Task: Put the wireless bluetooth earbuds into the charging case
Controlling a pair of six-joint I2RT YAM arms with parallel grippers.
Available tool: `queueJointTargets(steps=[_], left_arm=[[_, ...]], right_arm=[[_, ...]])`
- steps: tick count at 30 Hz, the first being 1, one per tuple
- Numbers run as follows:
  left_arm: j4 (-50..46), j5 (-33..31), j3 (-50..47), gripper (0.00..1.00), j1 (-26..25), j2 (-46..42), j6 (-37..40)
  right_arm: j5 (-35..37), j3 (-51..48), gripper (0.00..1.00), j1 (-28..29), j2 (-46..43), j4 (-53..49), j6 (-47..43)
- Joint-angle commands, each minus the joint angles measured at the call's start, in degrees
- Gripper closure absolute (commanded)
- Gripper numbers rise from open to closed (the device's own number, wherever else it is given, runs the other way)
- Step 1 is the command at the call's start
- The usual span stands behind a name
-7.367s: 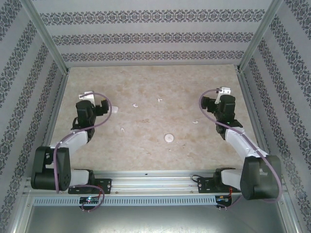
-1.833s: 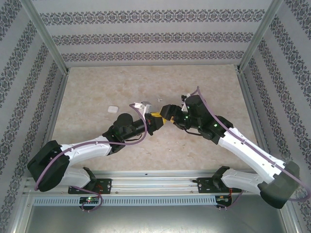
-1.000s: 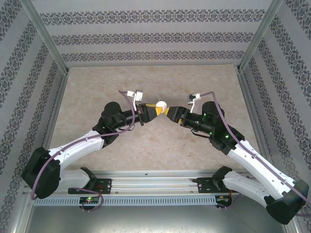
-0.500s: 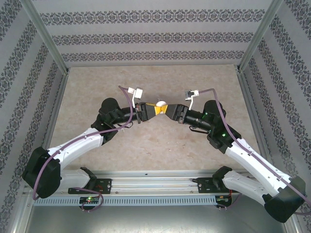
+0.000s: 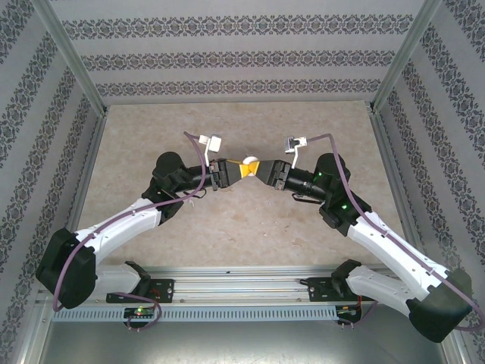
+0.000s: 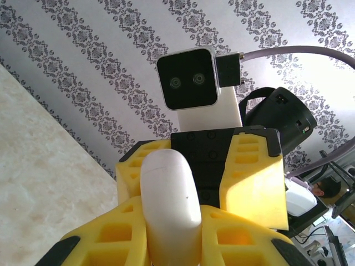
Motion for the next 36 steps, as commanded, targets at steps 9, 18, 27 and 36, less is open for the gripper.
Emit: queueJointTargets(steps=[9, 18, 27, 36], left_arm=[[7.01, 3.44, 1.14, 0.99, 1.05, 0.13, -2.59], [6.67, 5.42, 1.01, 1.0, 1.04, 0.15, -3.02], [6.53, 6.3, 1.01, 1.0, 1.05, 0.13, -3.35], [6.13, 7.32, 1.09, 1.0, 1.05, 0.13, -3.34]], right_arm=[[-1.36, 1.02, 0.54, -0.8, -0.67, 0.02, 0.31], [-2.4, 1.01, 0.67, -0.98, -0.72, -0.12, 0.47], [-1.76, 1.81, 0.56, -1.32, -1.07, -1.56, 0.55], [-2.67, 1.81, 0.6, -2.23, -1.66, -2.73, 0.77]])
